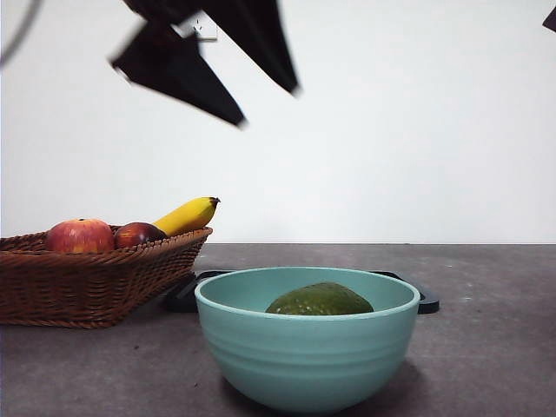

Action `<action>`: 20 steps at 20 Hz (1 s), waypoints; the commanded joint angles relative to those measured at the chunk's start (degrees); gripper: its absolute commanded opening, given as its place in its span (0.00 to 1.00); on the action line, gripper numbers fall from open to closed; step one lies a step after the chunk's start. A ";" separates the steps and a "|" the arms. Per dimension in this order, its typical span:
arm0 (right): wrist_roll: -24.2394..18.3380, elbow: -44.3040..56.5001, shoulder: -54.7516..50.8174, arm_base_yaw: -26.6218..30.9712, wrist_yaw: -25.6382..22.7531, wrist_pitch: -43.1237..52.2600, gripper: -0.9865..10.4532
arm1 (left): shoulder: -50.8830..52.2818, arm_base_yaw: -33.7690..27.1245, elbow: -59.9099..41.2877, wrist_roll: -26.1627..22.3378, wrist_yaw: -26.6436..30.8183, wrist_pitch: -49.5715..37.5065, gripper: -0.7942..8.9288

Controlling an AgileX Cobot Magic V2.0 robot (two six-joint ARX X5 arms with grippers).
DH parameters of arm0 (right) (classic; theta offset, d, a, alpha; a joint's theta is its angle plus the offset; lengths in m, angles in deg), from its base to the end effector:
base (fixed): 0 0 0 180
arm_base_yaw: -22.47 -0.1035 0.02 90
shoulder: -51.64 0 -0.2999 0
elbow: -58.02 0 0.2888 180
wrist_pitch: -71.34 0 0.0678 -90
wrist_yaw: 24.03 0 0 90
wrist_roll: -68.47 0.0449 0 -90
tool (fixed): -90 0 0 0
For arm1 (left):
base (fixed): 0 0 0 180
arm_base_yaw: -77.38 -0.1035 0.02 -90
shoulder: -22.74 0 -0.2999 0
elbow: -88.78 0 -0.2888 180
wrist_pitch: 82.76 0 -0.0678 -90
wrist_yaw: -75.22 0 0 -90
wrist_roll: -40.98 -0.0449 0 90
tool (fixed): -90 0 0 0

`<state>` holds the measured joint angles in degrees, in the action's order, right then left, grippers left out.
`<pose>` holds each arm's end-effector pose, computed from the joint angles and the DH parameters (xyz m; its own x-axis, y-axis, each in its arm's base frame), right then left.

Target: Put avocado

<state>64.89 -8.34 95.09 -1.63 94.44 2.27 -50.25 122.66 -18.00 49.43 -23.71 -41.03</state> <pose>0.1214 0.0778 0.3448 0.3612 0.6838 -0.6341 -0.7002 0.6479 0.2999 0.2097 -0.2217 0.3171 0.4103 -0.6349 -0.6546 0.7067 0.6750 -0.2118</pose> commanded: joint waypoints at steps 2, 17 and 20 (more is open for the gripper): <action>0.59 -1.09 0.35 -0.42 -0.04 0.48 0.41 | 5.51 -5.92 1.07 -0.09 0.13 2.86 0.41; 0.59 -1.09 11.08 -0.46 -0.15 3.61 0.41 | 23.71 -16.33 -15.45 -6.47 -25.66 17.75 0.40; 0.59 -1.09 16.28 -1.31 -0.22 5.49 0.41 | 23.74 -16.33 -15.45 -8.15 -25.70 20.26 0.40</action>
<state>64.98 -8.36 110.76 -2.55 94.29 7.42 -26.21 106.05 -33.76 42.96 -49.10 -20.50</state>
